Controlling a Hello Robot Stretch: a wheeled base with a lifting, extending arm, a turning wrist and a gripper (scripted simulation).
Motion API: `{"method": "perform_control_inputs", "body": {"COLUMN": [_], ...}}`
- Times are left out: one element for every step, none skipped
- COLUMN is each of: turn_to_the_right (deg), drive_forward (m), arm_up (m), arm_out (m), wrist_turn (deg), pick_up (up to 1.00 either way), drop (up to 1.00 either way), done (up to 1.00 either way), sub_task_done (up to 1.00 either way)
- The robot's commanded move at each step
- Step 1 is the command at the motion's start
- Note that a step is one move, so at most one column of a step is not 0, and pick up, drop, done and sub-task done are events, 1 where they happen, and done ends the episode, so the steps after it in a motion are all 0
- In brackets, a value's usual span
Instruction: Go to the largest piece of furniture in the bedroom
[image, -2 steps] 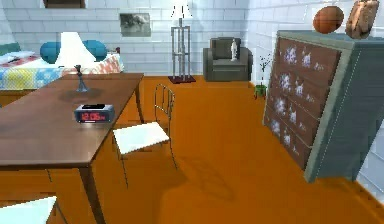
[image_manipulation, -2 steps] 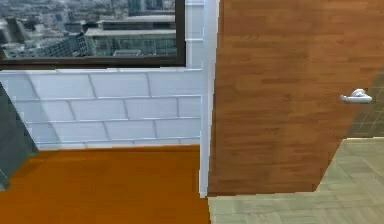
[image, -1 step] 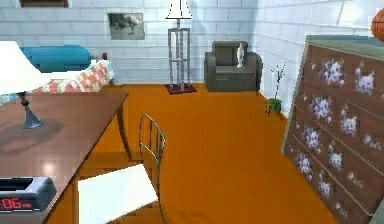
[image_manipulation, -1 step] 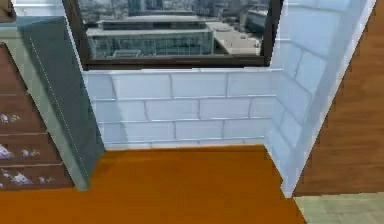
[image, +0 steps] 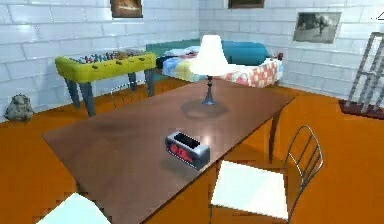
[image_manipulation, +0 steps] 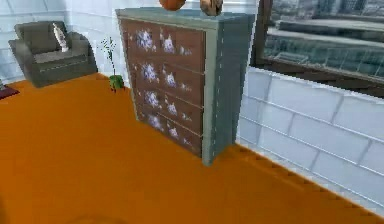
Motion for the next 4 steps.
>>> {"method": "perform_control_inputs", "body": {"turn_to_the_right": [-45.0,-45.0,-9.0,0.0], "drive_forward": [0.0,0.0,0.0,0.75], "arm_up": [0.0,0.0,0.0,0.0], "arm_out": [0.0,0.0,0.0,0.0], "wrist_turn": [0.0,0.0,0.0,0.0], "pick_up": [0.0,0.0,0.0,0.0], "drop": [0.0,0.0,0.0,0.0], "done": [0.0,0.0,0.0,0.0], "sub_task_done": [0.0,0.0,0.0,0.0]}}
